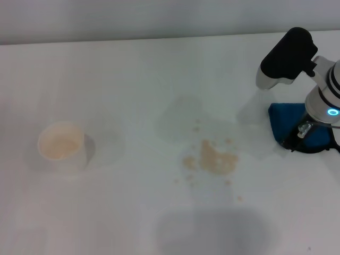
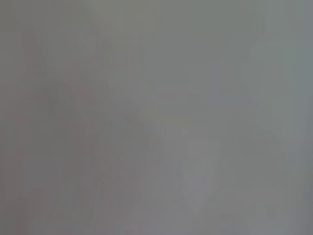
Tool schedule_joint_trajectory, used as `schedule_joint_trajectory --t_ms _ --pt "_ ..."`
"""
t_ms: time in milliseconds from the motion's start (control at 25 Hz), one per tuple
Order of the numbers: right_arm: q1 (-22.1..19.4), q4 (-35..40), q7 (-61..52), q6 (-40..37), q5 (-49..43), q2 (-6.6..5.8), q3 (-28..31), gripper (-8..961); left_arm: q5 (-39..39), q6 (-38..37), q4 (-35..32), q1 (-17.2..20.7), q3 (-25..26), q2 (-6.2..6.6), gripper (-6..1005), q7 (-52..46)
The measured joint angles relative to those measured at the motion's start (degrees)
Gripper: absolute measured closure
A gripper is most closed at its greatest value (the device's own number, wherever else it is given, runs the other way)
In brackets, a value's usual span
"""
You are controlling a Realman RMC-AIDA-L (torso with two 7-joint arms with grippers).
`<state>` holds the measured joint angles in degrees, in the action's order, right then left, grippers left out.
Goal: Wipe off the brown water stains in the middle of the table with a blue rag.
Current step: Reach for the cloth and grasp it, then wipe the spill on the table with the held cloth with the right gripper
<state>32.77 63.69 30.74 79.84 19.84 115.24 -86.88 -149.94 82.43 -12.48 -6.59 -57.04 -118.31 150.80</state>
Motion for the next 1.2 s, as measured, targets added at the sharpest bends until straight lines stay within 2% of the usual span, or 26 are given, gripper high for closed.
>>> schedule_joint_trajectory --t_ms 200,240,560,800,920,1200 --pt "0.02 0.11 1.18 0.16 0.46 0.11 -0.05 782 0.00 0.00 0.09 0.00 0.00 -0.06 151 -0.28" --pt "0.14 0.50 1.49 0.26 0.65 0.18 -0.06 861 0.00 0.00 0.11 0.04 0.00 -0.09 151 -0.28" --pt "2.38 0.30 2.90 0.16 6.13 0.37 -1.99 863 0.04 0.20 0.18 0.51 0.00 -0.31 152 -0.39" --pt "5.56 0.08 2.57 -2.29 11.64 0.69 -9.16 863 0.25 0.71 0.18 0.57 -0.19 -0.41 152 -0.41" --pt "8.65 -2.10 2.36 -4.16 16.08 0.84 -13.12 864 0.35 0.80 0.20 0.63 -0.47 -0.45 152 -0.42" --pt "13.34 -5.10 2.44 -7.47 22.34 0.96 -18.88 866 0.45 2.02 2.00 0.71 -0.53 -0.52 153 -0.43"
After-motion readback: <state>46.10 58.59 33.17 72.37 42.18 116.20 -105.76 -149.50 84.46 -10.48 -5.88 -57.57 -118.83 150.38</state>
